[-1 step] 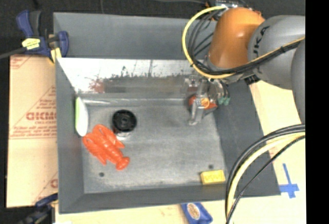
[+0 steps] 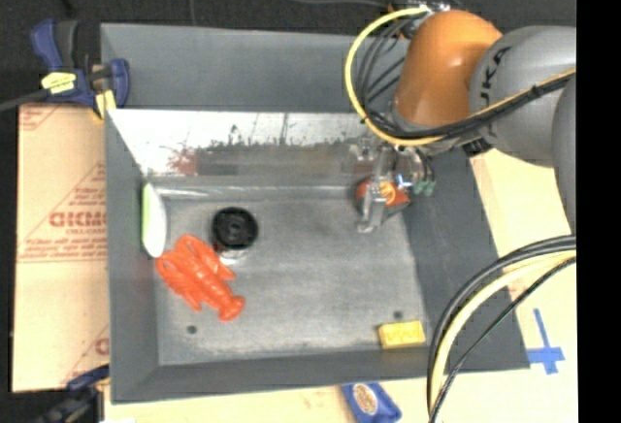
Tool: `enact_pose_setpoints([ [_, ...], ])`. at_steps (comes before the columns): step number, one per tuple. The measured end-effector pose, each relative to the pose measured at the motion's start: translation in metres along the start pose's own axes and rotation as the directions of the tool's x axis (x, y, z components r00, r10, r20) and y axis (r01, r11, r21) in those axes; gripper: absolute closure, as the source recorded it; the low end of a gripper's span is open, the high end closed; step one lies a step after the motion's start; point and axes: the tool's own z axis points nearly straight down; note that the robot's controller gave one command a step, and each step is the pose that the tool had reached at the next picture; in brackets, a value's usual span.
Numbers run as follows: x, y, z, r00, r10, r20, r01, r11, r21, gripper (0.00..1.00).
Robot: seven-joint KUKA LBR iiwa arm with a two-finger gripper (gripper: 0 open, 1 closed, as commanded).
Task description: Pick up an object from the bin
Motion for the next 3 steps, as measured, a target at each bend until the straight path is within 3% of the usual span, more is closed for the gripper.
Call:
enact_pose_setpoints([
  [1,-0.004,-0.069,0.028,1.000,-0.021,0.004,0.021,1.000,0.001,0.00],
  [2,-0.001,-0.074,0.027,0.998,0.057,0.000,-0.057,0.998,-0.002,0.00],
  [3,0.006,-0.070,0.029,0.980,0.201,-0.003,-0.201,0.980,-0.002,0.00],
])
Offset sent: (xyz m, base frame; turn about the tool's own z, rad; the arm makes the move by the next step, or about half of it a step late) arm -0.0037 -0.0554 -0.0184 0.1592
